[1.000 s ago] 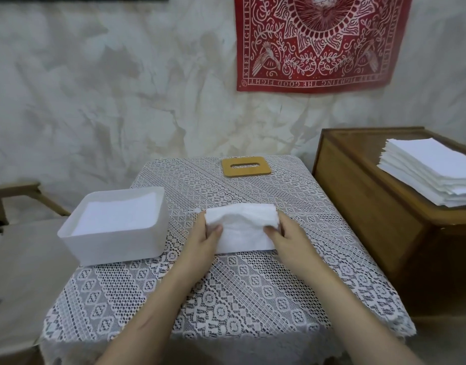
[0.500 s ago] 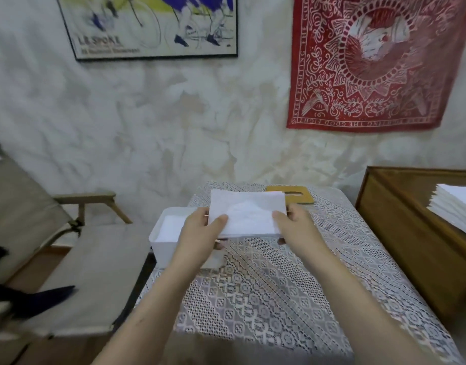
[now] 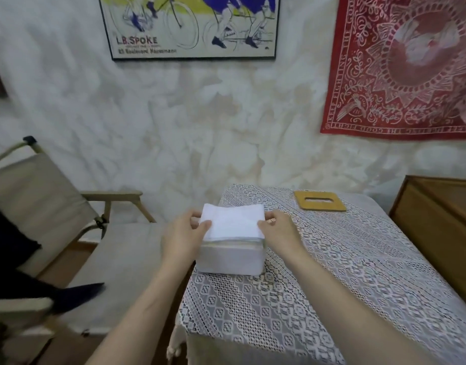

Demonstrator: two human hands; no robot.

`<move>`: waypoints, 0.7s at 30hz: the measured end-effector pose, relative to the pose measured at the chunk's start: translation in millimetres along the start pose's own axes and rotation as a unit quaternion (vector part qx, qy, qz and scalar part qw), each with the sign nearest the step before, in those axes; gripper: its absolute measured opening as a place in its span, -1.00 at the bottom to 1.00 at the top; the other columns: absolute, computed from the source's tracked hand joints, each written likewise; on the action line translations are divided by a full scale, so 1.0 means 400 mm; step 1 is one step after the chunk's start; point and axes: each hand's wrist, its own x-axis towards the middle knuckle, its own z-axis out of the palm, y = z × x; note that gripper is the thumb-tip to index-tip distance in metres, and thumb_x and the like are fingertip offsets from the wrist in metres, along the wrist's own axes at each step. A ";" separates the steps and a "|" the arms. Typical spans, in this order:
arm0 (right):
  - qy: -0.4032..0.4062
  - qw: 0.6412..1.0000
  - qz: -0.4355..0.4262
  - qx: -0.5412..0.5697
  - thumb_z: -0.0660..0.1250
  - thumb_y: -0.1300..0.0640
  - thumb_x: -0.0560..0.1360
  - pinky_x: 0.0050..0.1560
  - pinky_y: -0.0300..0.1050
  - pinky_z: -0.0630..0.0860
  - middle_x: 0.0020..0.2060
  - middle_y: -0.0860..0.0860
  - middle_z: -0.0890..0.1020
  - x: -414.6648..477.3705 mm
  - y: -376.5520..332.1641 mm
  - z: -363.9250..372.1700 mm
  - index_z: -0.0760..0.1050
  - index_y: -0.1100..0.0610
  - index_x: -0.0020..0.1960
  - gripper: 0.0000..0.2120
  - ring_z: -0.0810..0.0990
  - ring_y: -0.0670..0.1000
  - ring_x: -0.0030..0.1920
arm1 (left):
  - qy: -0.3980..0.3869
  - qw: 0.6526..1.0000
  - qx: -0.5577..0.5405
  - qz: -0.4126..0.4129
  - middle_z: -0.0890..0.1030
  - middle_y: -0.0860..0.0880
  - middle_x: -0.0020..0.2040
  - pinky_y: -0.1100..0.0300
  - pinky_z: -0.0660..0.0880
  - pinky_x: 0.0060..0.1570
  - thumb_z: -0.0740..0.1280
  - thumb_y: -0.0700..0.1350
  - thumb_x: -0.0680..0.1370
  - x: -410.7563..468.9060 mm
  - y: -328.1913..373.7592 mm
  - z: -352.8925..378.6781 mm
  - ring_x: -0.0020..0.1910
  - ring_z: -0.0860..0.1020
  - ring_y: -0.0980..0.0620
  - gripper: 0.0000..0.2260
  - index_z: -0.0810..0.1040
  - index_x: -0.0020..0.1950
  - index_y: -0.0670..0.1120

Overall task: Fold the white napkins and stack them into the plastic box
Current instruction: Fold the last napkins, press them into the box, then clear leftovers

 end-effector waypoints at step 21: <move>-0.074 0.963 -0.149 -0.211 0.24 -0.09 0.65 0.44 0.00 0.22 0.55 -0.03 0.30 -0.011 0.035 0.023 0.50 -0.04 0.42 -0.63 0.20 0.06 0.54 | -0.046 0.982 0.109 0.149 0.62 0.04 0.31 0.07 0.38 0.25 0.36 -0.10 0.61 0.017 -0.047 0.051 0.33 0.51 -0.06 -0.79 0.69 0.22 0.02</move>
